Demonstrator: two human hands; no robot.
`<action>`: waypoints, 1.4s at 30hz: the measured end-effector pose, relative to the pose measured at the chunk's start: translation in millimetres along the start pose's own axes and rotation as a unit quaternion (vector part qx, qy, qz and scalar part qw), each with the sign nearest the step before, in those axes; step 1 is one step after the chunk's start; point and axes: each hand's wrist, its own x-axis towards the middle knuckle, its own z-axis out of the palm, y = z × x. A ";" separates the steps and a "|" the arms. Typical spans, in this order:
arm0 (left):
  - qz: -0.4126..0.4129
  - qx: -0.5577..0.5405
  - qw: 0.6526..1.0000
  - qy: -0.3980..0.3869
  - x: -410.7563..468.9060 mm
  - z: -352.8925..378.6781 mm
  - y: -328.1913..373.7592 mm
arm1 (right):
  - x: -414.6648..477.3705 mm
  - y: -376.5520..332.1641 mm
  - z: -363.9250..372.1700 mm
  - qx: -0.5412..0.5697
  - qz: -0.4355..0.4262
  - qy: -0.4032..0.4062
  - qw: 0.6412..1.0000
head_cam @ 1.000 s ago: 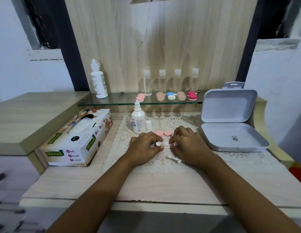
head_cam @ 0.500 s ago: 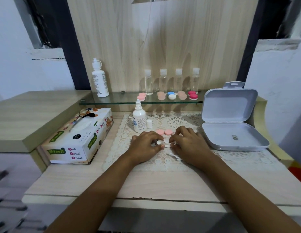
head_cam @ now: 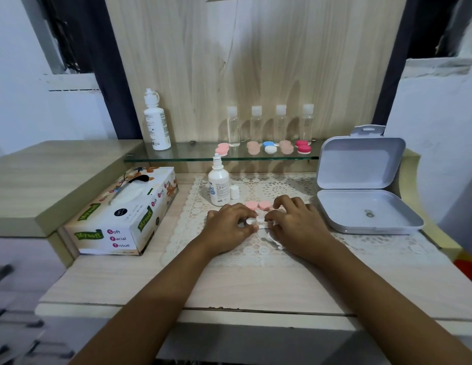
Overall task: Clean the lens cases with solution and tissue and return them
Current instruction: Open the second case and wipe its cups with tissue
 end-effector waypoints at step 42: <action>0.005 0.003 1.000 0.002 -1.3 -0.2 0.5 | 1.2 -1.9 -4.5 0.101 0.034 -0.066 0.992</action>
